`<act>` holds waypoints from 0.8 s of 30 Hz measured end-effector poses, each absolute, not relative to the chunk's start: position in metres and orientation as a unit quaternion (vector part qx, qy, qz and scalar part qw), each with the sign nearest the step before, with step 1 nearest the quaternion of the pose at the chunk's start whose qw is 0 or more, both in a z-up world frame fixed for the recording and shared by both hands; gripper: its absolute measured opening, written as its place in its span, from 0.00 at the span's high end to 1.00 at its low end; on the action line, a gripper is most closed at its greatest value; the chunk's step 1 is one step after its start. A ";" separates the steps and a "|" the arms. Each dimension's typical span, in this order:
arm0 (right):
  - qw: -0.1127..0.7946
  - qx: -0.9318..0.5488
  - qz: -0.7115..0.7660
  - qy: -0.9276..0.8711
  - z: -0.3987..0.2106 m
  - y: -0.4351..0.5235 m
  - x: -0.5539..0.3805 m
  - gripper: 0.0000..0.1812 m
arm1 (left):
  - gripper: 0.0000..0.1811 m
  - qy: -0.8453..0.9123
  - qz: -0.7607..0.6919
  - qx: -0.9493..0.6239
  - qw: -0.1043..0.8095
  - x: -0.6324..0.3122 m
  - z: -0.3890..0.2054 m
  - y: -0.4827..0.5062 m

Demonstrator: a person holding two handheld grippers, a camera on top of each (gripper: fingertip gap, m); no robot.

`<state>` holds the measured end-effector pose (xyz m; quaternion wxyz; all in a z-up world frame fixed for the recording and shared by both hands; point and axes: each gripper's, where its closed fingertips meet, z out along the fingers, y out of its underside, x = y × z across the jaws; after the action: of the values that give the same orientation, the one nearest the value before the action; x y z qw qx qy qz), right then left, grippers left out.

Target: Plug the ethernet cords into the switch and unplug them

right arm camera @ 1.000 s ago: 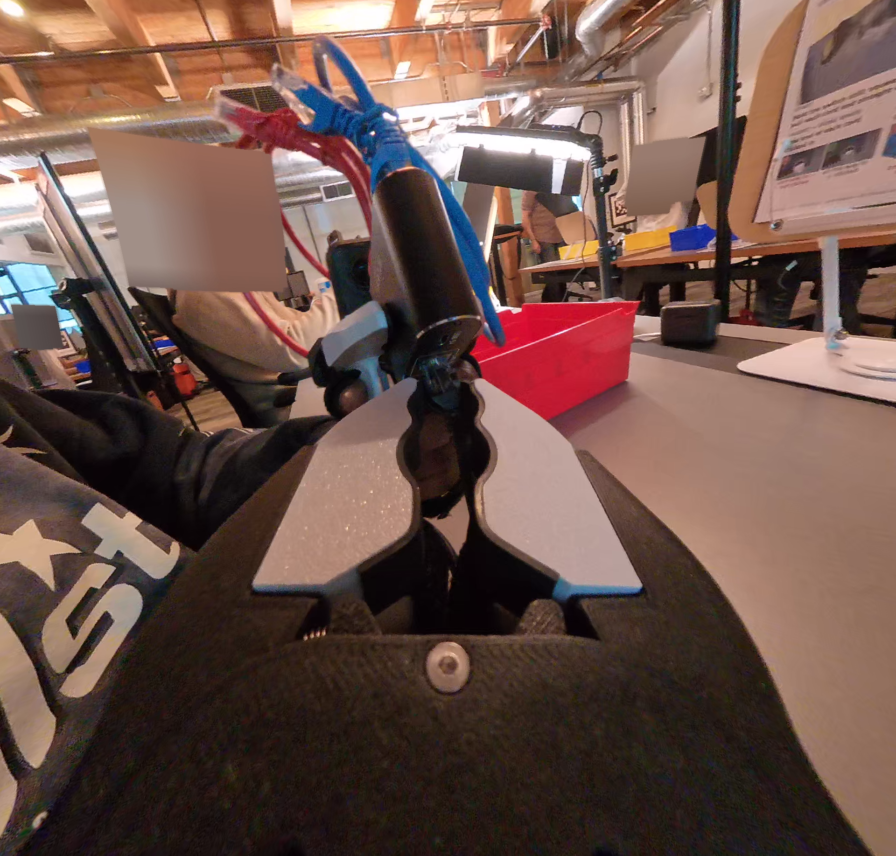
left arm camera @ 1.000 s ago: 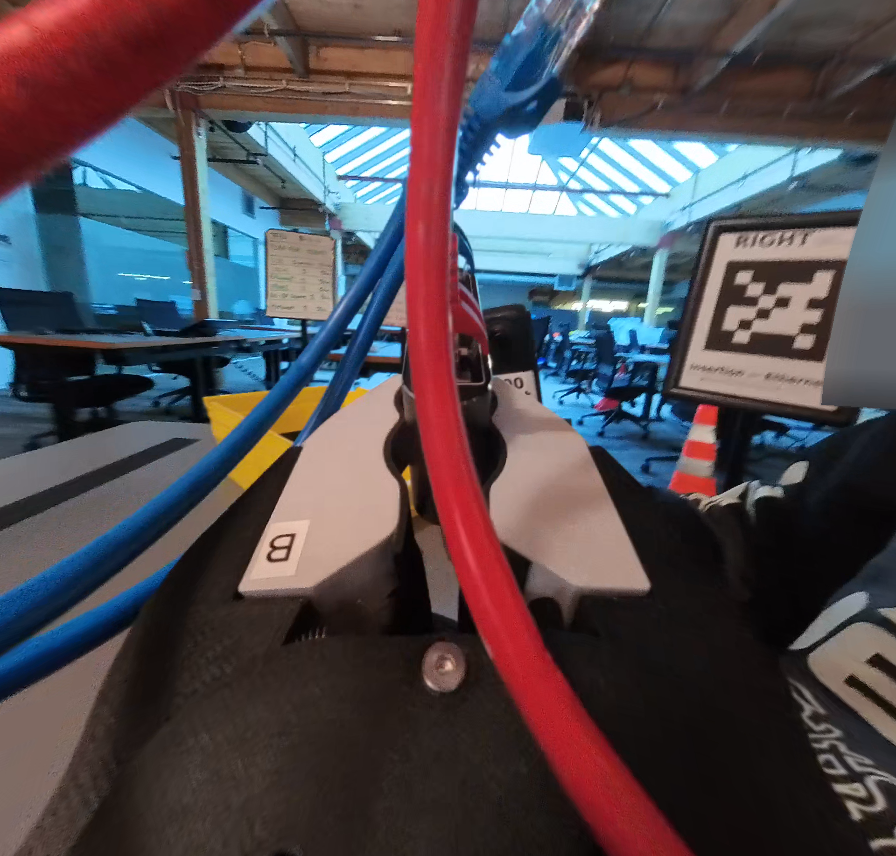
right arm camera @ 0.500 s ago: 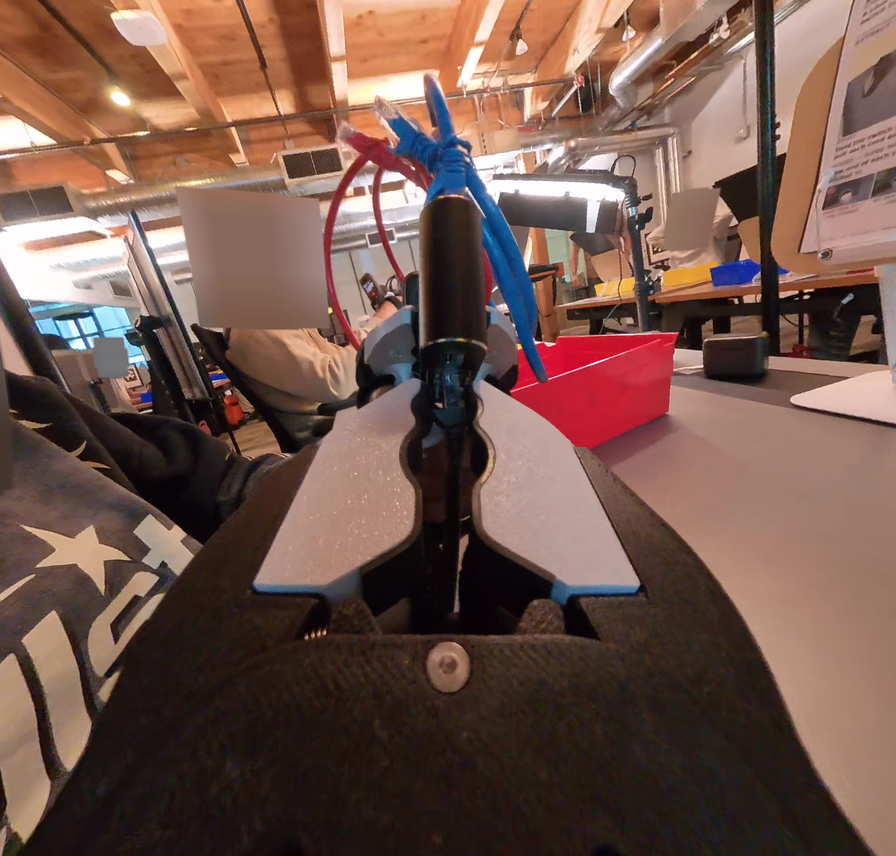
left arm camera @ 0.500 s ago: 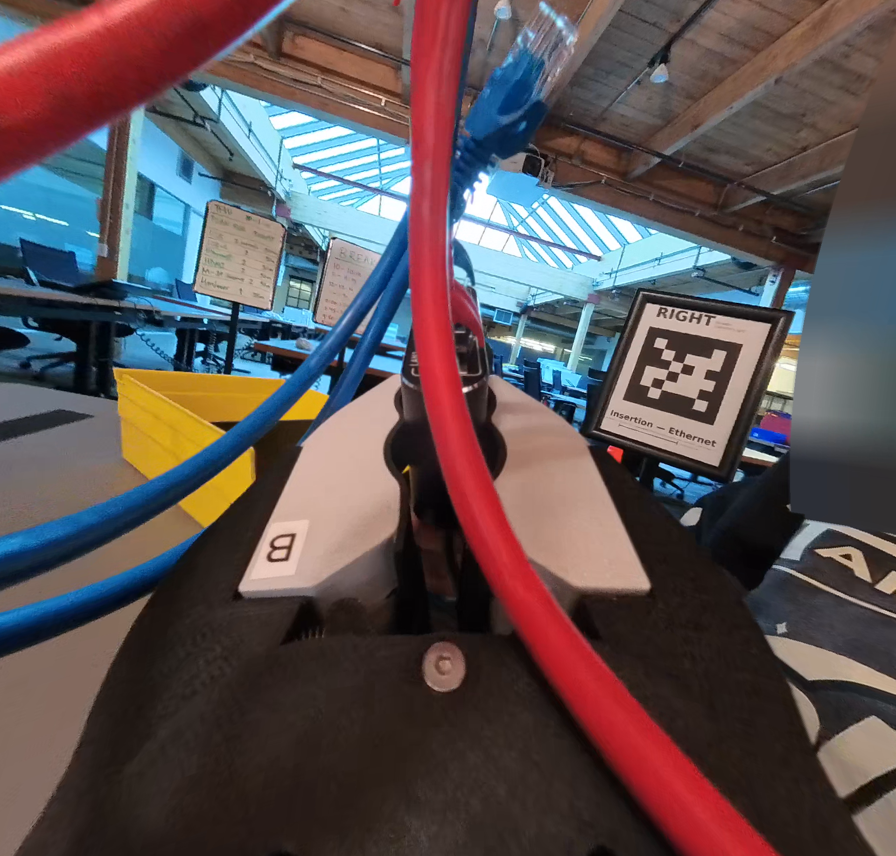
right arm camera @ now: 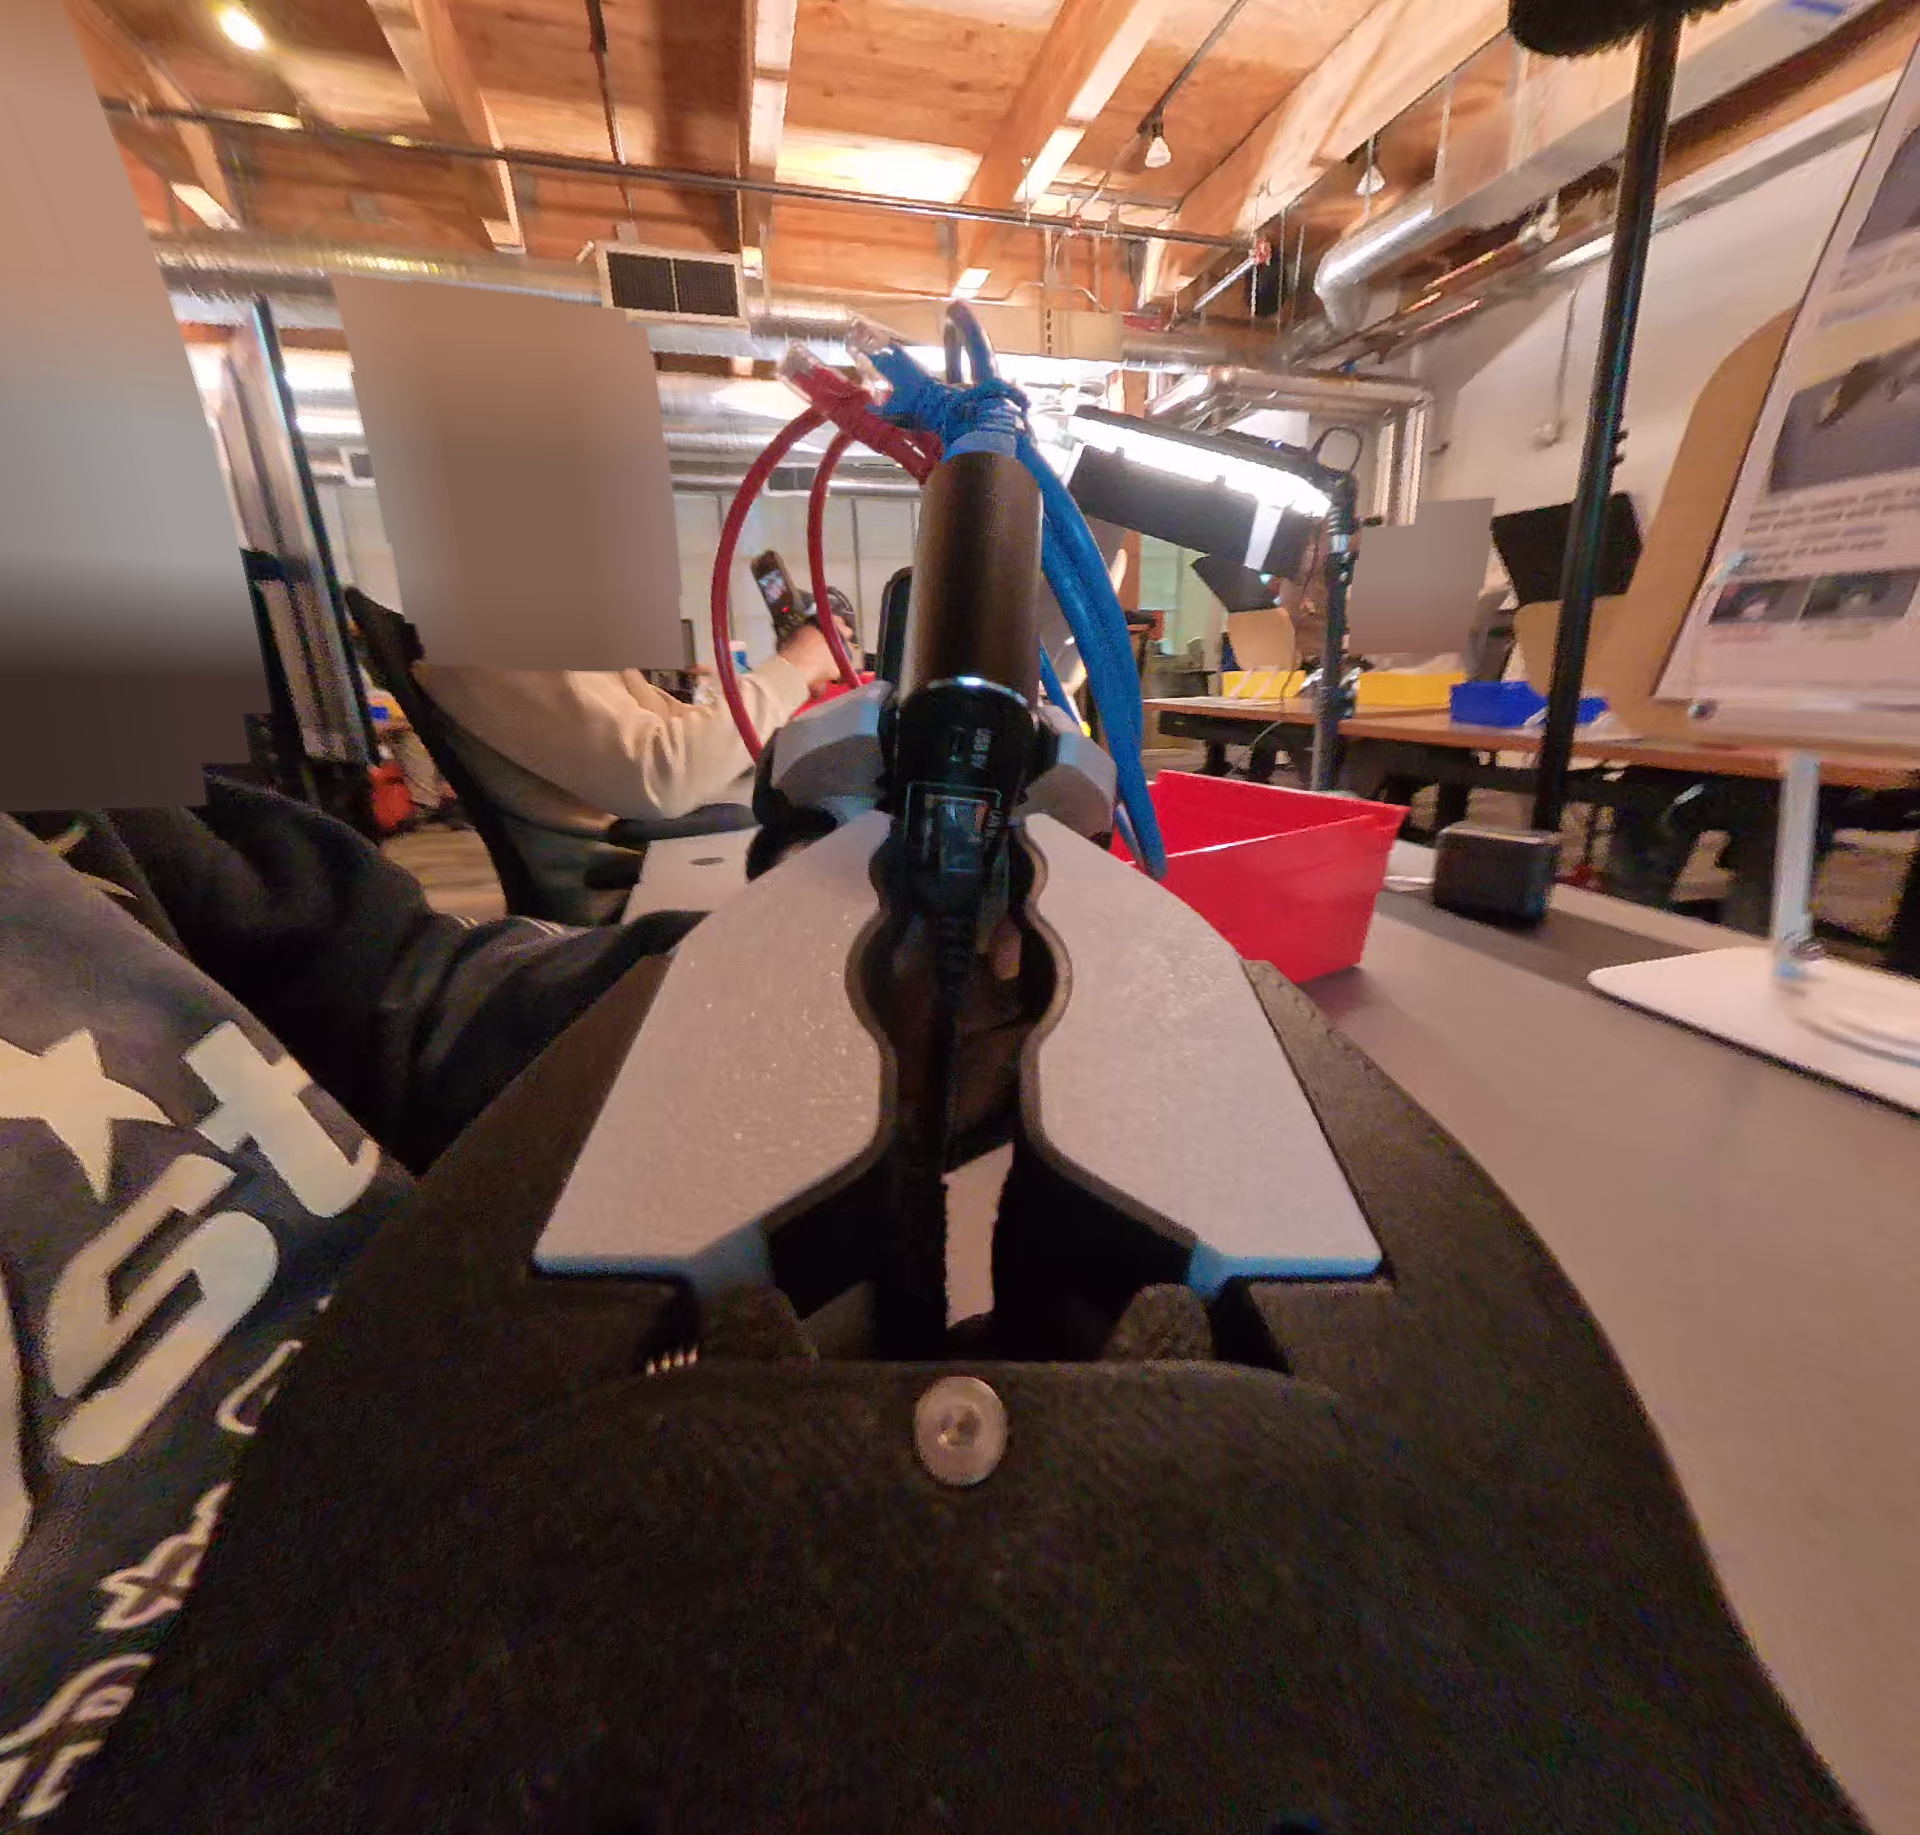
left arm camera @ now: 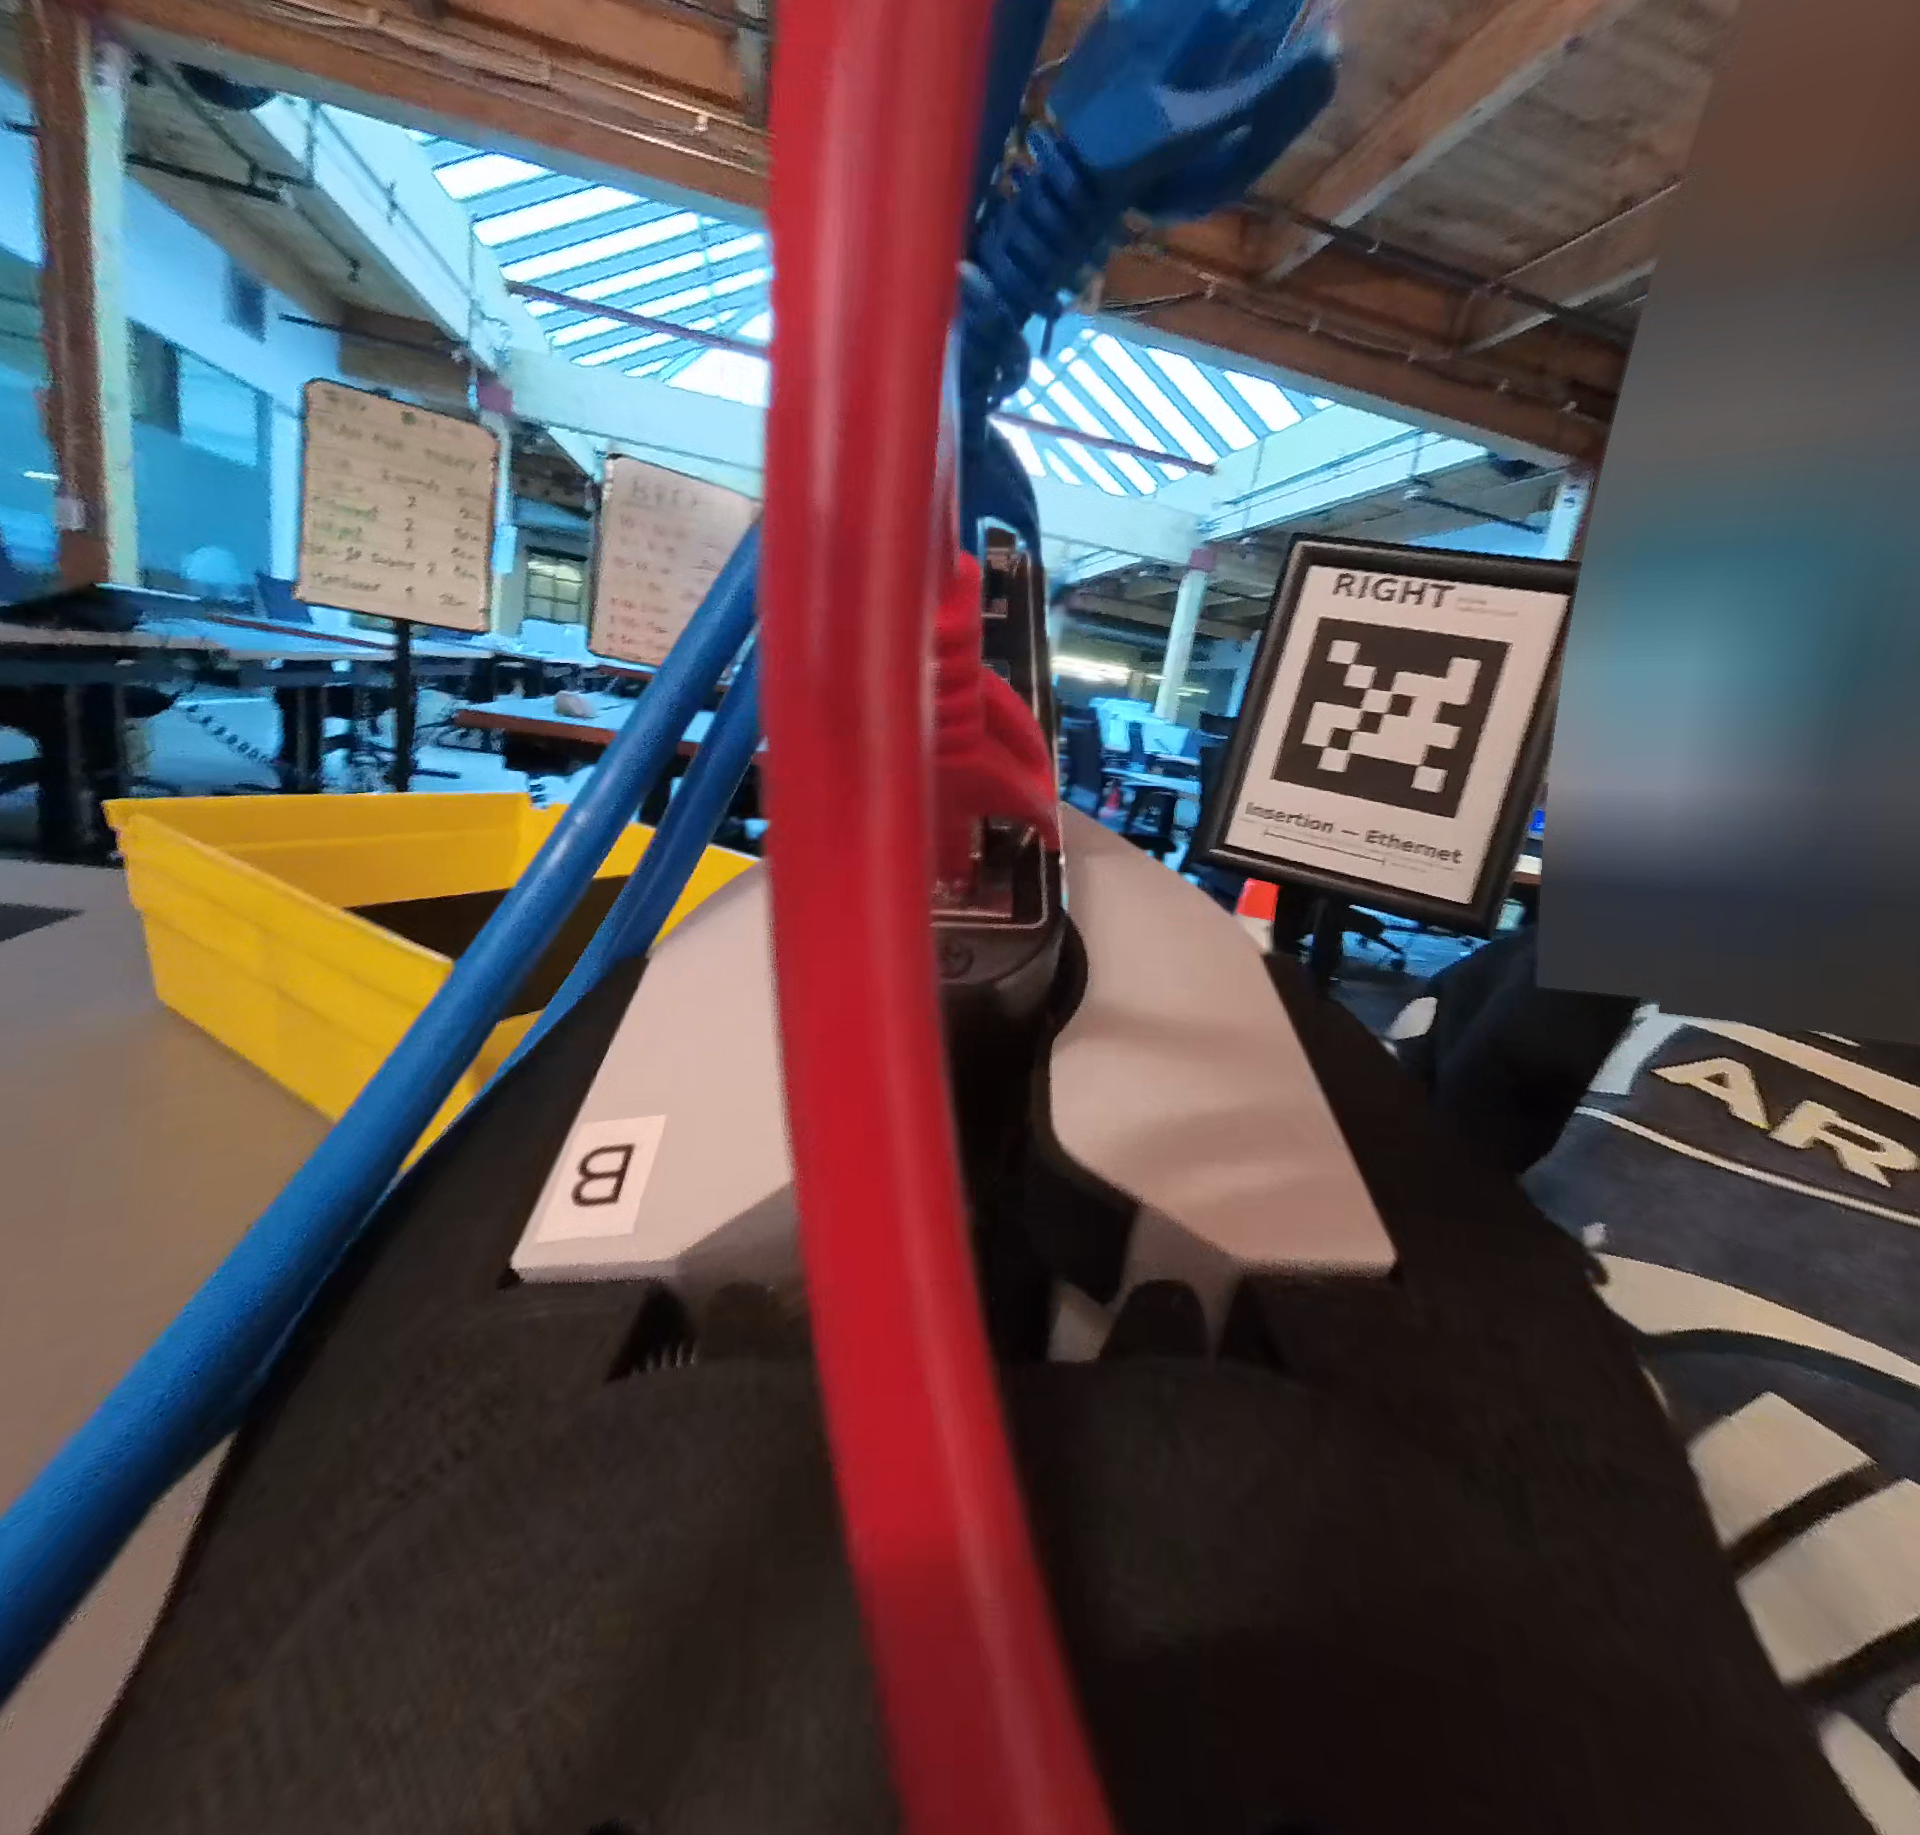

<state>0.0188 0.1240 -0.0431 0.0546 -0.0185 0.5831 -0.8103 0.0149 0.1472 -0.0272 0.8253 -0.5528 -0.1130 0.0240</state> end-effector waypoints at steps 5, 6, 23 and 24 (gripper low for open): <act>0.017 -0.032 -0.810 0.585 -0.042 0.126 0.022 0.83 | 0.83 -0.081 -0.028 -0.522 0.849 0.028 -0.017 0.143; 0.015 -0.031 -0.813 0.581 -0.040 0.127 0.023 0.83 | 0.84 -0.080 -0.029 -0.519 0.850 0.029 -0.016 0.142; -0.084 -0.084 -0.811 0.573 -0.036 0.122 0.042 0.93 | 0.84 -0.018 0.034 -0.498 0.866 0.044 -0.009 0.140; -0.091 -0.082 -0.811 0.572 -0.036 0.122 0.041 0.93 | 0.84 -0.016 0.040 -0.496 0.867 0.043 -0.009 0.139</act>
<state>0.0410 0.1218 -0.0360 -0.0910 -0.0818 0.5721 -0.8110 0.0434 0.1391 -0.0085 0.8674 -0.4957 -0.0164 0.0403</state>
